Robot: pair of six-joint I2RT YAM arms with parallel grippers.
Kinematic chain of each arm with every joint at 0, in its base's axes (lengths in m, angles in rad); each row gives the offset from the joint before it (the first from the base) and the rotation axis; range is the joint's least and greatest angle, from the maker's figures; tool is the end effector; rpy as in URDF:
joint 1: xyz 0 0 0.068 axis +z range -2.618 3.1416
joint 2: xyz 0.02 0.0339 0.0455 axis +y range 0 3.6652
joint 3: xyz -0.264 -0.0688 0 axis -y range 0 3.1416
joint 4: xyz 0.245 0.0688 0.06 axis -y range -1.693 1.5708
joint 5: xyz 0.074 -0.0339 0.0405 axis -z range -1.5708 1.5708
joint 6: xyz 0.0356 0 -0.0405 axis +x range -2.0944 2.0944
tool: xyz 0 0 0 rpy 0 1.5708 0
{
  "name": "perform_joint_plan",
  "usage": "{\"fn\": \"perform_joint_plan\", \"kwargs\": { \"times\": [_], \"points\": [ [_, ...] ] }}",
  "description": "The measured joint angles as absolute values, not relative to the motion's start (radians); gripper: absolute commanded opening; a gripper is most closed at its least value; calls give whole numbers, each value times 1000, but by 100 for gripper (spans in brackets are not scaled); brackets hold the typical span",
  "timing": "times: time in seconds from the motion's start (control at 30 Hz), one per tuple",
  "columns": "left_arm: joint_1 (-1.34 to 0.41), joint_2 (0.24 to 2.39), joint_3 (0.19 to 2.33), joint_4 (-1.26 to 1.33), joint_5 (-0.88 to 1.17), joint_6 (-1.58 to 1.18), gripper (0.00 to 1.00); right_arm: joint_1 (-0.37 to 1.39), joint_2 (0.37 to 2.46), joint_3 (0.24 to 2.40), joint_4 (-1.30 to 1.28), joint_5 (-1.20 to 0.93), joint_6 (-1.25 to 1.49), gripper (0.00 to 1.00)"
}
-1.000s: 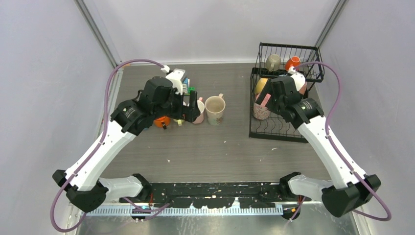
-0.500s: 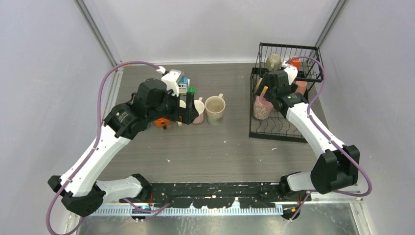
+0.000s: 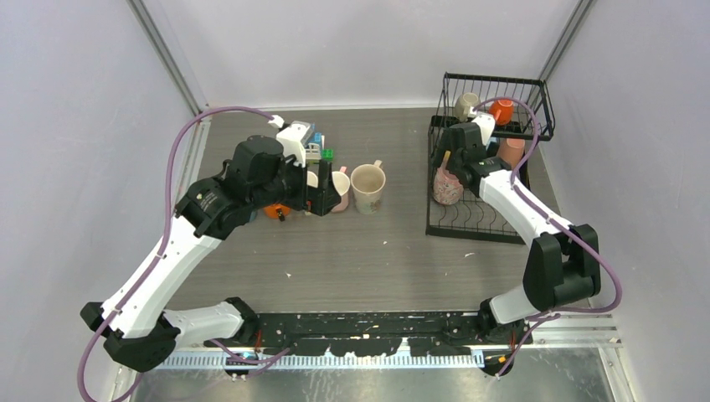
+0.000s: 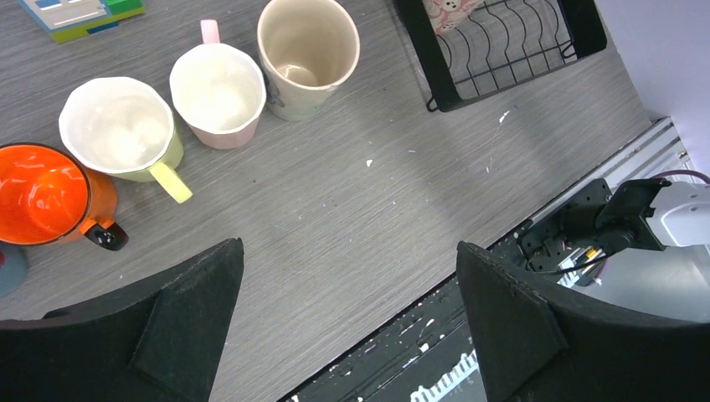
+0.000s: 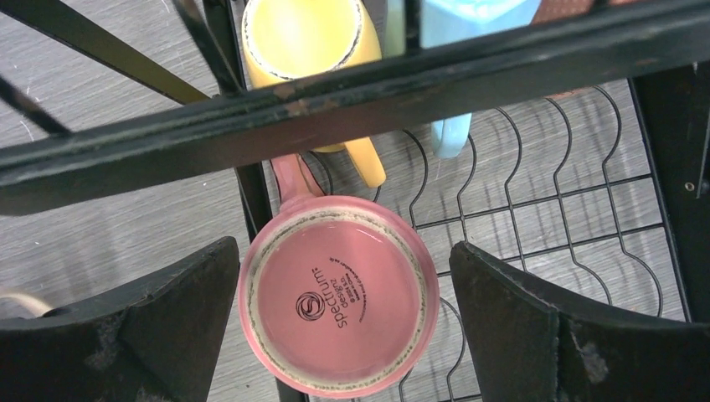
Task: Unload the cups from the dish rack
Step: Move the cup to the dish rack.
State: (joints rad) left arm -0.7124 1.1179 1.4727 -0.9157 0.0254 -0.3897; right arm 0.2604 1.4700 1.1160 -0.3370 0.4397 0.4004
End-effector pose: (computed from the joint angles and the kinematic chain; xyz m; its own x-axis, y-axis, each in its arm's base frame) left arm 0.1554 -0.1355 0.4340 -0.6268 0.0396 -0.7782 0.4666 0.8189 -0.3342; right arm 0.3188 0.0693 0.2798 -0.5344 0.2226 -0.8154 0.3174 0.9469 0.0505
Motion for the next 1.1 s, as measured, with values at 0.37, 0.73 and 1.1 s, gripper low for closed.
{"fn": "perform_joint_plan", "kwargs": {
  "times": [0.37, 0.73, 1.1],
  "points": [
    [-712, 1118, 1473, -916, 48, -403, 100, 261, 1495, 1116, -323, 430, 379, 100],
    [-712, 1133, 1473, -916, 64, -414, 100, 261, 1501, 1116, -361, 407, 377, 100],
    [-712, 1137, 1473, -912, 73, -419, 100, 260, 1461, 1112, -467, 387, 399, 100]
  ]
}}
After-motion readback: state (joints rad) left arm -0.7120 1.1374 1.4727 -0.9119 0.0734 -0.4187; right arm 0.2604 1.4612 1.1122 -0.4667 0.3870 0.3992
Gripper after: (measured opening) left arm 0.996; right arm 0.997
